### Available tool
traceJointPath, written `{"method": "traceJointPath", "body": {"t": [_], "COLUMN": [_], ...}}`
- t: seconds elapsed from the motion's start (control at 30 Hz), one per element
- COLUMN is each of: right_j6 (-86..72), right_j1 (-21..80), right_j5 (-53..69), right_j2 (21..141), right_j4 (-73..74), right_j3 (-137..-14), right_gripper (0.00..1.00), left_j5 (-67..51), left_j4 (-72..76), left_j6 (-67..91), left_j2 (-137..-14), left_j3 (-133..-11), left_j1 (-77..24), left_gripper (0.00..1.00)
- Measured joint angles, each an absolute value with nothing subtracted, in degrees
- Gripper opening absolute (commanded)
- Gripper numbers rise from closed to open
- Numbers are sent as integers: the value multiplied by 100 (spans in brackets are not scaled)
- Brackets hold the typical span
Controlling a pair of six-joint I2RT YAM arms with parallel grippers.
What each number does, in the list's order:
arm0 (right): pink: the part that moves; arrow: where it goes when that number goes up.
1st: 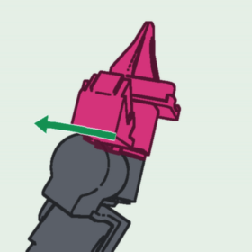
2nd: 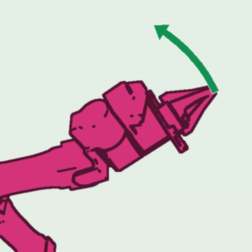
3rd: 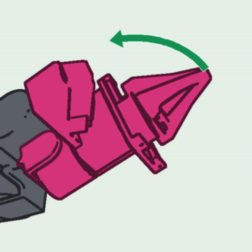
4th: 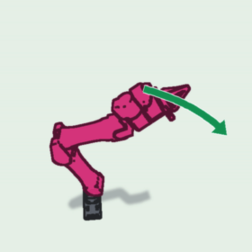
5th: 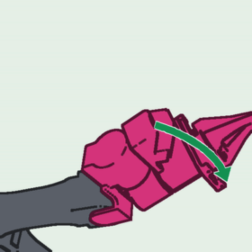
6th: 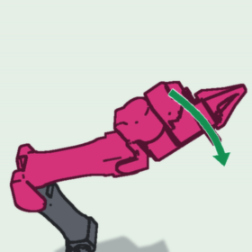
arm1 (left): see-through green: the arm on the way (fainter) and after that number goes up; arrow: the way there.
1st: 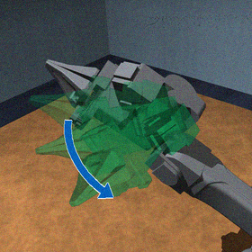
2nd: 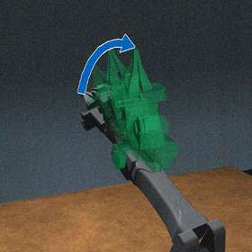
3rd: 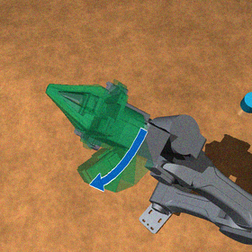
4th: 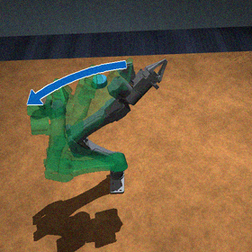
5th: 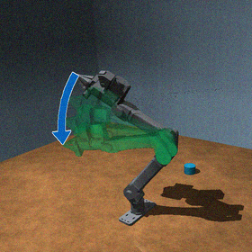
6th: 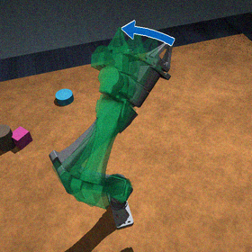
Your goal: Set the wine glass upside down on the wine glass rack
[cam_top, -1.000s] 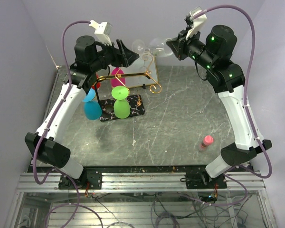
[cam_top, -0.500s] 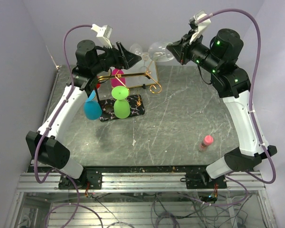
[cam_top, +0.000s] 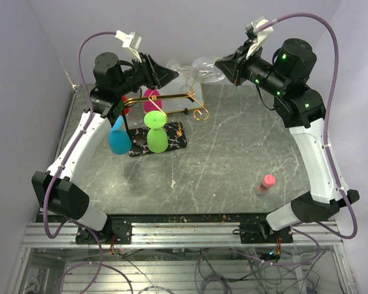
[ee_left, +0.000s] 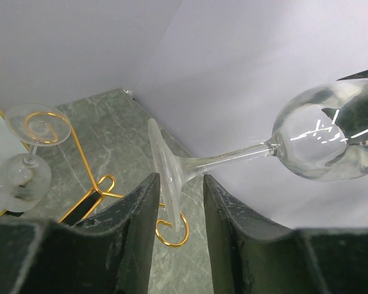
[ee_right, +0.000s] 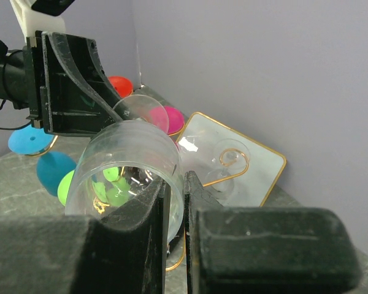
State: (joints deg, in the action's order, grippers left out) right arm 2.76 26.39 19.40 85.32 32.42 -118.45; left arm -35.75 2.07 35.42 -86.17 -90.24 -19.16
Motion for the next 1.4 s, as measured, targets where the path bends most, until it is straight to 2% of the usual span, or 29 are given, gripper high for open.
{"method": "traceJointPath", "body": {"t": [0.17, 0.3, 0.5, 0.63, 0.77, 1.2, 1.4], "right_j6": [257, 259, 259, 257, 268, 554, 696], "right_j1": [2606, 2593, 2593, 2582, 2582, 2576, 2552], "right_j5": [1975, 1973, 1975, 1979, 2003, 1791, 1623], "right_j2": [8532, 8532, 8530, 8527, 8525, 8335, 8162], "right_j4": [3242, 3242, 3240, 3240, 3238, 3194, 3194], "right_j3": [-11845, -11843, -11802, -11760, -11743, -11474, -11443], "right_gripper": [0, 0, 0, 0, 0, 41, 51], "left_j5": [-3651, -3686, -3719, -3739, -3730, -3516, -3389], "left_j4": [244, 331, 366, 368, 370, 215, 99], "left_j6": [3562, 3645, 3677, 3675, 3688, 3402, 3249], "left_j2": [-8615, -8591, -8586, -8586, -8582, -8473, -8420], "left_j3": [-9006, -8917, -8882, -8877, -8875, -8875, -8875], "left_j1": [-1894, -1837, -1804, -1804, -1798, -1605, -1319], "left_gripper": [46, 43, 25, 8, 7, 7, 7]}}
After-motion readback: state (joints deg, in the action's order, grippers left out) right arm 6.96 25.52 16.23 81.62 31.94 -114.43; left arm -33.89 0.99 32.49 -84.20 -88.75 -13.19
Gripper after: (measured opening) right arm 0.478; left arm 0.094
